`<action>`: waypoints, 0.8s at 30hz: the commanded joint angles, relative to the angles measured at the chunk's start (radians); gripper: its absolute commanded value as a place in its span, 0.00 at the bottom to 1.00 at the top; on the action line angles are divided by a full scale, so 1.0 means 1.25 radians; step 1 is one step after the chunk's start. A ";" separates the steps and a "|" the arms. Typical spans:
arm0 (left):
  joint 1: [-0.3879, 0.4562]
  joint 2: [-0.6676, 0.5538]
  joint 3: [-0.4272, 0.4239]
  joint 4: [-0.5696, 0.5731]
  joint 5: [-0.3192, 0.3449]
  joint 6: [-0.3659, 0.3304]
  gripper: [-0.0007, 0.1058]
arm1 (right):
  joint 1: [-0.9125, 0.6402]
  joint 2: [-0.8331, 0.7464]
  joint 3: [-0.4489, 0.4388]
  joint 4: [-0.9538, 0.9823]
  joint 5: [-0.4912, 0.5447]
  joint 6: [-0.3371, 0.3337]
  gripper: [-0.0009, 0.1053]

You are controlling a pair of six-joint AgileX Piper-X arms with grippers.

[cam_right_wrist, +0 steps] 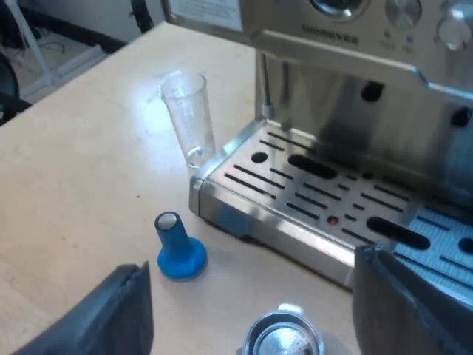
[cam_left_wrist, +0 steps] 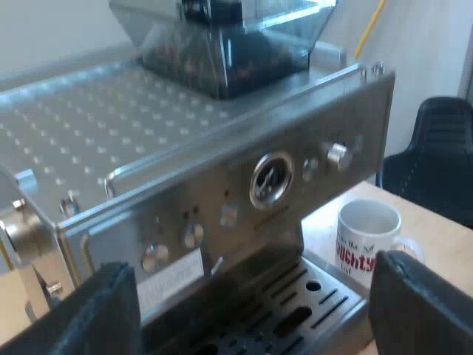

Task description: Grind coffee beans and then tamp

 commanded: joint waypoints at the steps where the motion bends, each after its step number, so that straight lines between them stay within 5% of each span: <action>1: 0.000 -0.005 -0.019 -0.003 0.003 -0.009 0.63 | -0.060 0.008 -0.009 -0.005 -0.071 0.022 0.57; 11: 0.000 -0.005 -0.019 -0.003 -0.063 -0.009 0.63 | -0.335 0.023 -0.017 0.012 -0.277 0.031 0.57; 15: 0.049 -0.005 -0.019 -0.003 -0.061 -0.009 0.63 | -0.457 0.023 -0.017 0.050 -0.357 0.031 0.57; 24: 0.257 -0.005 -0.019 0.007 0.071 -0.009 0.63 | -0.692 0.028 -0.017 0.080 -0.480 -0.013 0.57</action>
